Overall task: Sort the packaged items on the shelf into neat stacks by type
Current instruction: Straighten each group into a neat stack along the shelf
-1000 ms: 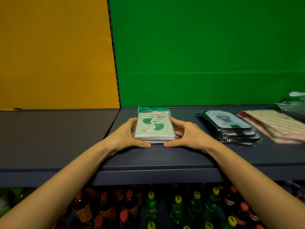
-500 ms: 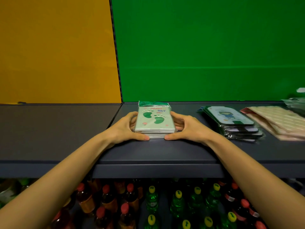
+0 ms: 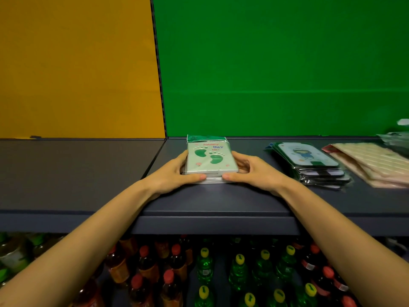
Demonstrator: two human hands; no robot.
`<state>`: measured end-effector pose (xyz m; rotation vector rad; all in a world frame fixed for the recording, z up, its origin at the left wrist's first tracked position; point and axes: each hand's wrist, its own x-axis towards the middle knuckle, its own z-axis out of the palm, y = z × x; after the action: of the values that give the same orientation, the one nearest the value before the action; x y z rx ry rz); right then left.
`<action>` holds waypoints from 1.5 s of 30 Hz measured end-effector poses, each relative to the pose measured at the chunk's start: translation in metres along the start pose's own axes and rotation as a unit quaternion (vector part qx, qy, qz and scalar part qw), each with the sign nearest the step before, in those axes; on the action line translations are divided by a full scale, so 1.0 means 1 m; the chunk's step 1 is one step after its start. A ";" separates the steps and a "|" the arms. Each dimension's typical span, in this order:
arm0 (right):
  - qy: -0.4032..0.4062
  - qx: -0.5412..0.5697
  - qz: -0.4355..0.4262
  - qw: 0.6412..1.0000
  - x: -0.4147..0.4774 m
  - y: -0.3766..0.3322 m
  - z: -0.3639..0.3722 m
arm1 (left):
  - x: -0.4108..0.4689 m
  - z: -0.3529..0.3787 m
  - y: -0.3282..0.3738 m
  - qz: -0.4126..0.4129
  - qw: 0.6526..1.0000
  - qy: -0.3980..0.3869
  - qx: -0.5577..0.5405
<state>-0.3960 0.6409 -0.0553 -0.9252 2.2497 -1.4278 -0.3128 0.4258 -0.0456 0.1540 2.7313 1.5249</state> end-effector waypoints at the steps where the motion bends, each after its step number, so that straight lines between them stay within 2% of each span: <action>1: 0.001 -0.006 -0.001 1.000 0.000 0.000 0.000 | 0.000 0.000 -0.001 0.001 1.000 -0.002 -0.004; 9: 0.042 -0.059 -0.006 0.997 0.000 -0.002 0.004 | 0.005 -0.010 -0.009 0.000 0.999 0.007 -0.047; 20: 0.044 -0.078 0.001 0.996 -0.006 -0.005 0.011 | 0.003 -0.011 -0.008 0.011 0.998 -0.023 -0.060; 33: 0.074 -0.224 0.023 0.972 -0.011 -0.017 0.022 | 0.000 -0.012 -0.008 0.016 0.999 -0.023 -0.031; 41: 0.077 -0.219 0.034 0.972 -0.017 -0.028 0.028 | 0.001 -0.012 -0.004 -0.001 0.998 -0.021 -0.060; 45: 0.055 -0.282 0.043 0.957 -0.033 -0.042 0.027 | -0.008 -0.005 0.011 -0.038 0.999 -0.004 0.009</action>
<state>-0.3414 0.6323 -0.0320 -0.8989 2.8109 -0.8191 -0.3039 0.4269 -0.0338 0.0550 2.7120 1.4766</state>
